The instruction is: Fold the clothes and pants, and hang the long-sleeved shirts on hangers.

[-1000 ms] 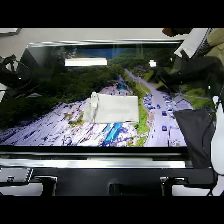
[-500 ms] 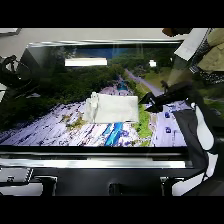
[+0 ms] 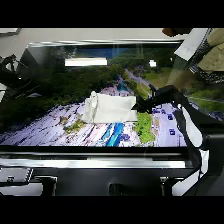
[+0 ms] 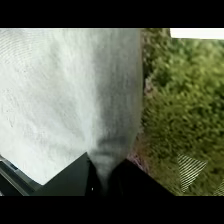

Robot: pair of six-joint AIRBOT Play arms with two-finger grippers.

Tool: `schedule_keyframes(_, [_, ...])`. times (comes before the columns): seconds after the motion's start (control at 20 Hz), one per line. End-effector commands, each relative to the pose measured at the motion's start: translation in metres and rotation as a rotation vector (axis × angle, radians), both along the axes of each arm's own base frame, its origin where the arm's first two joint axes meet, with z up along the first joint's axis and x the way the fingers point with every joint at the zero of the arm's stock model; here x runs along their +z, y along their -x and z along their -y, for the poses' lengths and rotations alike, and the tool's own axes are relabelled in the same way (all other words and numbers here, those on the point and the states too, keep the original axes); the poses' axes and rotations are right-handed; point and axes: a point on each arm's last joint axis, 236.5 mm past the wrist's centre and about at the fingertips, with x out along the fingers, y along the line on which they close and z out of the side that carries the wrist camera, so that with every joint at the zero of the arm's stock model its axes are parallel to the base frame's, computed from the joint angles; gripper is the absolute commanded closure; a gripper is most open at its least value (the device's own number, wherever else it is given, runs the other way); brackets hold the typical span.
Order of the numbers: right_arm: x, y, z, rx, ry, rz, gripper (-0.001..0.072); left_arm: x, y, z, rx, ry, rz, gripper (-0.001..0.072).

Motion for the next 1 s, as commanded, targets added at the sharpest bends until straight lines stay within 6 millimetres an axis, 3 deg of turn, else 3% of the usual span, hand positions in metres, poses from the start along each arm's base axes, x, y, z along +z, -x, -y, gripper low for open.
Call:
schedule_keyframes(0.0, [0.027,-0.01,-0.003,-0.004,-0.006,0.061,0.0673,0.0,0.0,0.0,0.0,0.0,0.001,0.0691])
schedule_keyframes(0.15, [0.09,-0.05,0.025,-0.139,0.019,0.158,0.0674,0.0,0.001,0.0,0.0,0.0,-0.002,0.0691])
schedule_keyframes(0.3, [0.161,-0.089,0.074,-0.326,0.007,0.24,0.0674,0.0,0.001,0.0,0.0,0.0,-0.002,0.0691])
schedule_keyframes(0.4, [0.201,-0.103,0.111,-0.429,0.026,0.298,0.0674,0.0,0.001,0.0,0.0,0.0,-0.002,0.0691])
schedule_keyframes(0.65, [0.271,-0.104,0.212,-0.712,0.125,0.369,0.0674,0.0,0.0,0.0,0.0,0.0,0.0,0.0691])
schedule_keyframes(0.8, [0.298,-0.094,0.252,-0.836,0.136,0.385,0.0674,0.0,0.0,0.0,0.0,-0.001,0.002,0.0692])
schedule_keyframes(0.95, [0.308,-0.088,0.288,-0.96,0.12,0.38,0.0674,0.0,0.0,0.0,0.0,-0.001,0.002,0.0691])
